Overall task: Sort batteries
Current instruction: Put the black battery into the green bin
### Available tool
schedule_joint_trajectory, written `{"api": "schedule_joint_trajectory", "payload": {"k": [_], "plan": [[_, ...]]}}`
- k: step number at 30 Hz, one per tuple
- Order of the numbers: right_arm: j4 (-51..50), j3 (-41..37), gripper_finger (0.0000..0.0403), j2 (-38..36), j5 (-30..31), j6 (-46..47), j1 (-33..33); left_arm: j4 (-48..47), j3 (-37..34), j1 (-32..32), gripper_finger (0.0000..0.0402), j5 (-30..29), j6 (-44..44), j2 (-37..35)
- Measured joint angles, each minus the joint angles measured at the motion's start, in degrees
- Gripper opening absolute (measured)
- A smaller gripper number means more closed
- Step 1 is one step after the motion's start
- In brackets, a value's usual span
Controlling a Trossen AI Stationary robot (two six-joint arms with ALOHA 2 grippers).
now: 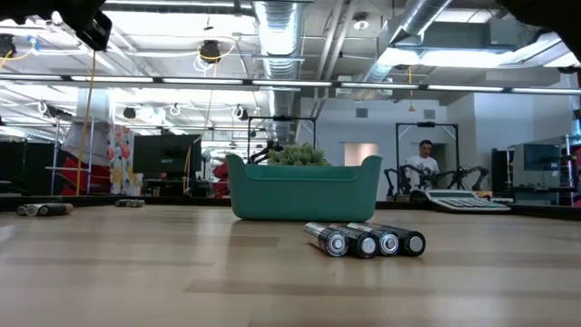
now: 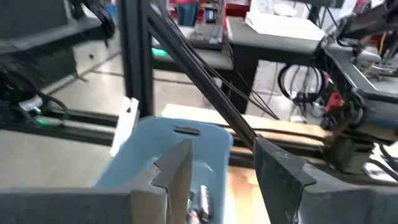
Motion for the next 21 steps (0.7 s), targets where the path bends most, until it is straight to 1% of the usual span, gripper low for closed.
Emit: {"api": "schedule_joint_trajectory", "payload": {"k": [4,7,10,13,17,21], "plan": [[-0.7,-0.1,0.018,-0.5,0.3,-2.4,-0.8,0.0,0.0,0.0,0.0165,-0.5,0.4,0.0],[-1.0,-1.2,0.018,-2.3,0.3,-2.4,-1.5,0.0,0.0,0.0,0.0165,-0.8,0.9,0.0],[1.9,-6.9,0.018,-5.2,0.1,-2.3,-2.0,-0.1,0.0,0.0,0.0165,-0.9,0.9,0.0],[9.2,-18.2,0.0179,-10.3,0.0,-2.5,-2.4,-0.1,0.0,0.0,0.0165,-1.8,1.1,0.0],[21.9,-36.7,0.0179,-20.4,0.2,0.2,-3.1,-0.2,0.0,0.0,0.0165,-2.8,1.7,0.1],[26.0,-52.1,0.0179,-28.2,3.6,3.2,-3.0,-0.4,0.0,0.0,0.0165,-3.5,1.7,1.2]]}}
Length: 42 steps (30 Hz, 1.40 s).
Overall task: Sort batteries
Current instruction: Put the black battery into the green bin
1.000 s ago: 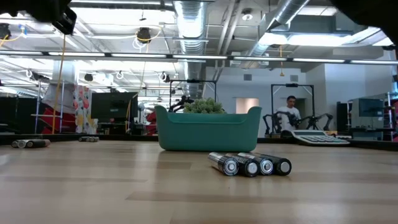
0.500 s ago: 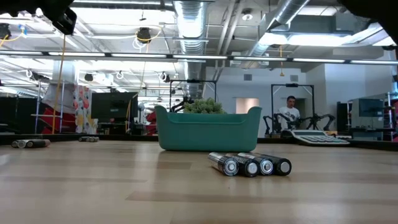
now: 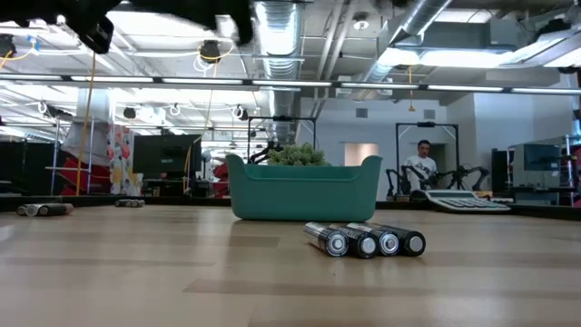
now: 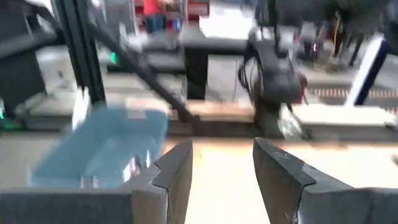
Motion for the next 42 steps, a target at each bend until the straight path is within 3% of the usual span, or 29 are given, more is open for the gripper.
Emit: {"api": "schedule_joint_trajectory", "payload": {"k": [7,21,33,42], "plan": [[4.6,-19.6,0.0179,-13.4,8.0,1.5,1.6,0.5,0.0,0.0,0.0165,-5.9,1.2,4.9],[8.4,-50.2,0.0179,-37.9,19.8,5.1,2.8,10.0,0.0,0.0,0.0165,-9.4,3.6,19.5],[6.3,-68.0,0.0179,-55.4,26.2,10.0,2.2,17.2,0.0,3.1,0.0165,-10.2,4.2,31.2],[-4.5,-72.6,0.0179,-61.7,25.8,15.3,-2.6,25.2,-0.1,10.0,0.0165,-10.5,4.4,40.7]]}}
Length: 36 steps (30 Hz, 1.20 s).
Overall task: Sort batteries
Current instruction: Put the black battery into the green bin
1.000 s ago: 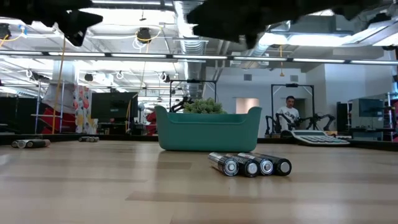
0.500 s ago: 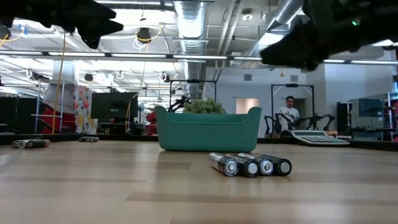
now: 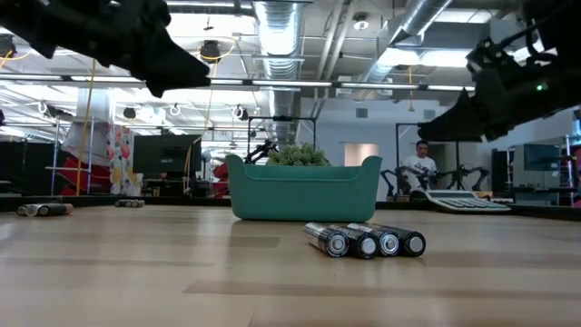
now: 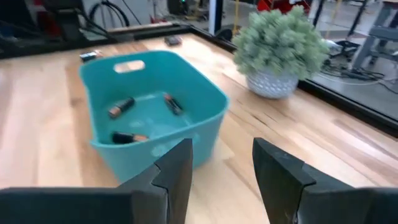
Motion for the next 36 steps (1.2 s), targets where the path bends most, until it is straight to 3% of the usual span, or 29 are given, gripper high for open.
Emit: {"api": "schedule_joint_trajectory", "payload": {"k": [8,19,24,36], "plan": [[-1.0,0.0,0.0179,1.9,-7.9,-2.6,-5.0,7.1,0.0,5.1,0.0165,4.4,-3.0,6.9],[-1.0,0.2,0.0179,2.3,-17.3,-6.0,-9.3,13.4,0.0,6.5,0.0165,4.5,-2.8,13.2],[-3.2,2.1,0.0179,2.3,-22.1,-5.1,-7.4,13.9,0.0,6.5,0.0165,4.5,-2.4,13.1],[-18.2,14.6,0.022,4.1,-23.4,0.8,2.5,13.9,0.0,6.4,0.0165,4.5,1.1,13.1]]}}
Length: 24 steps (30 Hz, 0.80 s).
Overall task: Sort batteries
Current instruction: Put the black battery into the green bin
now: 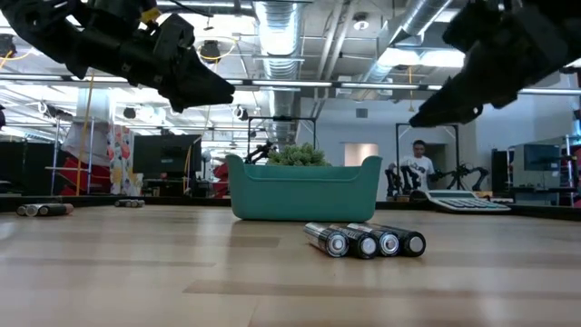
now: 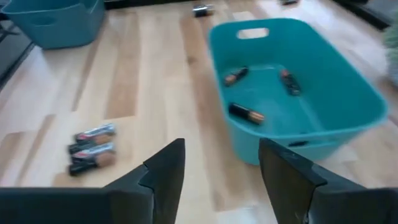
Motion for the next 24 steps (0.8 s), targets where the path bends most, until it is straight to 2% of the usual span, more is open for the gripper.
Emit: {"api": "schedule_joint_trajectory", "payload": {"k": [8,17,24], "plan": [[-2.4,10.1,0.0226,14.7,0.6,6.2,6.5,0.2,0.0,0.0,0.0165,0.0,2.4,0.0],[-2.8,22.1,0.022,30.3,1.7,13.9,10.9,0.2,0.0,0.0,0.0165,-0.1,2.0,0.0],[-8.5,30.2,0.0212,38.6,3.2,21.3,13.9,0.2,0.0,0.0,0.0165,0.2,1.9,0.0]]}}
